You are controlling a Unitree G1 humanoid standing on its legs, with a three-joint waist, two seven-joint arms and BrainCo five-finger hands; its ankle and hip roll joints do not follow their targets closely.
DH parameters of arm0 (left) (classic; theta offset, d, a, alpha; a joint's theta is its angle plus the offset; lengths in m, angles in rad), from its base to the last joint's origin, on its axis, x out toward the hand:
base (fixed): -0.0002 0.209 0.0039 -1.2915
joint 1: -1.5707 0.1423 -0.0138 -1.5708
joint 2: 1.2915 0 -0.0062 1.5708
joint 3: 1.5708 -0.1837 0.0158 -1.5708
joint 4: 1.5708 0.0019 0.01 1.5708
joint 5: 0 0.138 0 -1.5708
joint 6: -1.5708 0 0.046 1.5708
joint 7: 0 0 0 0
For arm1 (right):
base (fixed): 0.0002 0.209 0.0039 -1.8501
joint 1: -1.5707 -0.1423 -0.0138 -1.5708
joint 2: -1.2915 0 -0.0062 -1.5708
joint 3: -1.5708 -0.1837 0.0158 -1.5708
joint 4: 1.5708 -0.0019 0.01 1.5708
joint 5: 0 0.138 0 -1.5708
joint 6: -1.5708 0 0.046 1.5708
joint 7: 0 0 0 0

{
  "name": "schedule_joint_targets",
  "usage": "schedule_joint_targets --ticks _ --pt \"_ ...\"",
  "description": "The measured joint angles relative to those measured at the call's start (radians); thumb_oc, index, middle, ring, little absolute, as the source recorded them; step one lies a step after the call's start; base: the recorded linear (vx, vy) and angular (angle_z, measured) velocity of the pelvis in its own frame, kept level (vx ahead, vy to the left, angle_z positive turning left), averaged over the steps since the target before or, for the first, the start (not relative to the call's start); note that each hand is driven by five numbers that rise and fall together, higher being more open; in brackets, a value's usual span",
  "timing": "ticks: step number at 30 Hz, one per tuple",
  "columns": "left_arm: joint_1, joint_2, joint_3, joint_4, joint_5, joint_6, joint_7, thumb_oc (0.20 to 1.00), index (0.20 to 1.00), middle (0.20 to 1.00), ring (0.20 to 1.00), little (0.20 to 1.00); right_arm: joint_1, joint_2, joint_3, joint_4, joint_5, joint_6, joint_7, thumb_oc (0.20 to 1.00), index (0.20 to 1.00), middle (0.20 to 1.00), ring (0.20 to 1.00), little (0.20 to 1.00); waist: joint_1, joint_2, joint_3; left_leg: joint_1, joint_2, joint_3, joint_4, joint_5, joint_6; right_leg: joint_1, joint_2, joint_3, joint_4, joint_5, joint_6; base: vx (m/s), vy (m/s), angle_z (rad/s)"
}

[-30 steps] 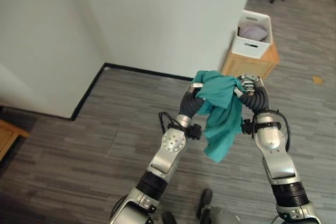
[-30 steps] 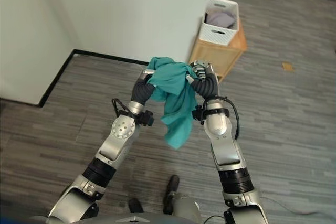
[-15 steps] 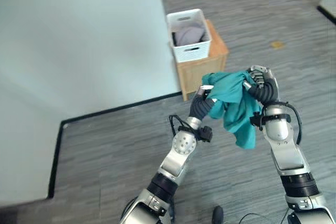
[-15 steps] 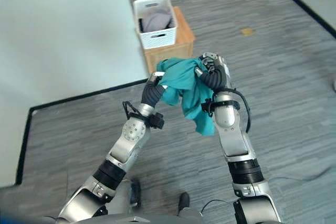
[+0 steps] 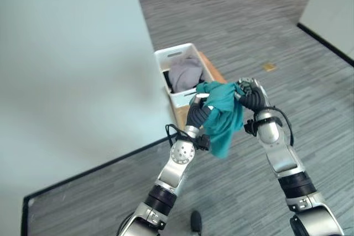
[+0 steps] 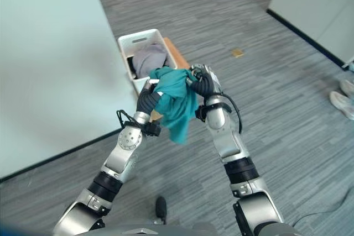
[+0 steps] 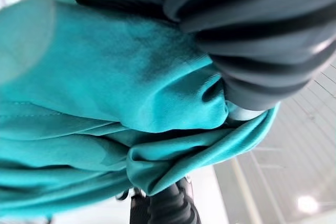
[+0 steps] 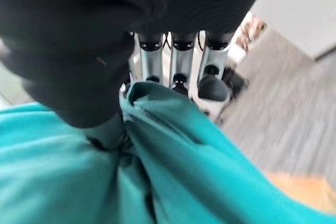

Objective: Pick up bed clothes into laundry basket.

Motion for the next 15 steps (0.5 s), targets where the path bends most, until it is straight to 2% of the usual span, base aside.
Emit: schedule_joint_targets --ticks 1,2,3,4,5,6,7,8,9,10,11,13,14,15 --pt "-0.017 -0.001 -0.006 0.027 0.001 0.004 -0.004 0.2 0.2 0.2 0.2 0.2 0.008 -0.015 -0.012 -0.008 0.0 0.012 0.007 0.2 0.2 0.2 0.2 0.2 -0.03 0.0 0.003 0.019 0.0 -0.016 -0.003 -0.017 -0.024 -0.107 0.056 0.0 -0.096 0.042 -0.066 0.35 -0.175 0.29" --pt "-0.011 -0.001 -0.008 0.031 0.001 0.013 -0.006 0.2 0.2 0.2 0.2 0.2 0.01 -0.016 -0.014 -0.003 0.0 0.022 0.014 0.2 0.2 0.2 0.2 0.2 -0.049 -0.004 0.004 0.04 -0.013 -0.011 -0.003 -0.018 -0.027 -0.125 0.056 -0.019 -0.21 0.121 -0.113 0.36 -0.146 0.5" --pt "-0.003 -0.002 -0.008 0.038 0.004 0.015 -0.005 0.2 0.2 0.2 0.2 0.2 0.013 -0.018 -0.012 -0.001 0.0 0.025 0.015 0.2 0.2 0.2 0.2 0.2 -0.058 -0.007 0.003 0.062 -0.023 -0.009 -0.004 -0.031 -0.038 -0.137 0.046 -0.05 -0.304 0.185 -0.122 0.31 -0.126 0.5" --pt "0.001 0.0 -0.005 0.035 0.012 0.019 -0.002 0.2 0.2 0.2 0.2 0.2 0.0 -0.013 -0.011 0.017 0.0 0.023 0.013 0.2 0.2 0.2 0.2 0.2 -0.065 -0.006 0.001 0.092 -0.038 0.001 -0.005 -0.069 -0.038 -0.142 0.018 -0.139 -0.397 0.247 -0.109 0.34 -0.132 0.37" --pt "0.001 0.0 -0.003 0.035 0.019 0.02 -0.001 0.2 0.2 0.2 0.2 0.2 -0.008 -0.012 -0.009 0.029 0.0 0.022 0.012 0.2 0.2 0.2 0.2 0.2 -0.071 -0.006 0.0 0.107 -0.042 0.008 -0.005 -0.096 -0.034 -0.144 0.007 -0.172 -0.421 0.267 -0.103 0.22 -0.09 0.31" --pt "0.01 0.0 -0.002 0.034 0.031 0.028 -0.001 0.2 0.2 0.2 0.2 0.2 -0.017 0.008 -0.003 0.076 -0.003 0.02 0.01 0.2 0.2 0.2 0.2 0.2 -0.063 -0.041 -0.01 0.155 -0.075 0.025 -0.005 -0.145 -0.035 -0.147 -0.052 -0.29 -0.434 0.3 -0.102 0.45 -0.08 0.17" --pt "0.041 -0.008 -0.005 0.033 0.031 0.041 0.013 0.2 0.2 0.2 0.2 0.2 -0.012 0.036 0.018 0.112 -0.022 0.027 0.011 0.2 0.2 0.2 0.2 0.2 -0.058 -0.035 -0.033 0.207 -0.079 0.021 -0.004 -0.183 -0.054 -0.133 -0.091 -0.373 -0.399 0.375 -0.124 0.5 -0.069 0.14" --pt "0.047 -0.015 -0.005 0.033 0.031 0.047 0.015 0.2 0.2 0.2 0.2 0.2 -0.003 0.038 0.029 0.117 -0.035 0.038 0.012 0.2 0.2 0.2 0.2 0.2 -0.058 -0.018 -0.04 0.233 -0.065 0.019 -0.004 -0.189 -0.064 -0.119 -0.076 -0.362 -0.385 0.409 -0.137 0.62 -0.113 0.09" --pt "0.048 -0.026 -0.005 0.035 0.032 0.055 0.016 0.2 0.2 0.2 0.2 0.2 0.01 0.036 0.031 0.118 -0.039 0.045 0.013 0.2 0.2 0.2 0.2 0.2 -0.056 -0.002 -0.047 0.25 -0.046 0.022 -0.001 -0.182 -0.075 -0.099 -0.056 -0.36 -0.381 0.4 -0.167 0.35 -0.118 0.12" --pt "0.041 -0.031 -0.001 0.05 0.04 0.061 0.019 0.2 0.2 0.2 0.2 0.2 0.011 0.037 0.028 0.142 -0.039 0.05 0.012 0.2 0.2 0.2 0.2 0.2 -0.046 -0.011 -0.04 0.22 -0.035 0.029 0.131 -0.189 -0.096 -0.048 -0.048 -0.352 -0.384 0.381 -0.193 0.22 -0.134 0.17" --pt "0.04 -0.038 0.001 0.088 0.042 0.063 0.022 0.2 0.2 0.2 0.2 0.2 0.009 0.038 0.031 0.166 -0.039 0.064 0.013 0.2 0.2 0.2 0.2 0.2 -0.038 -0.043 -0.021 0.12 -0.027 0.046 0.433 -0.202 -0.135 0.022 -0.058 -0.33 -0.394 0.372 -0.207 0.08 -0.09 0.05" --pt "0.051 -0.039 0.015 0.104 0.043 0.062 0.036 0.2 0.2 0.2 0.2 0.2 -0.027 0.044 0.043 0.2 -0.039 0.069 0.011 0.2 0.2 0.2 0.2 0.2 -0.003 -0.064 -0.019 -0.046 0.005 0.043 0.772 -0.204 -0.147 0.136 -0.046 -0.302 -0.445 0.347 -0.186 0.17 -0.039 -0.37" --pt "0.042 -0.037 0.031 0.104 0.044 0.06 0.039 0.2 0.2 0.2 0.2 0.2 -0.047 0.043 0.051 0.204 -0.04 0.068 0.006 0.2 0.2 0.2 0.2 0.2 -0.009 -0.082 -0.014 -0.109 0.005 0.044 0.771 -0.203 -0.144 0.169 -0.047 -0.299 -0.468 0.319 -0.152 0.29 0.025 -0.34" --pt "-0.003 -0.034 0.05 0.117 0.05 0.06 0.045 0.2 0.2 0.2 0.2 0.2 -0.094 0.042 0.05 0.227 -0.04 0.068 -0.008 0.2 0.2 0.2 0.2 0.2 -0.018 -0.083 -0.015 -0.204 0.023 0.052 0.739 -0.193 -0.126 0.204 -0.046 -0.297 -0.504 0.31 -0.14 0.26 0.097 -0.16"
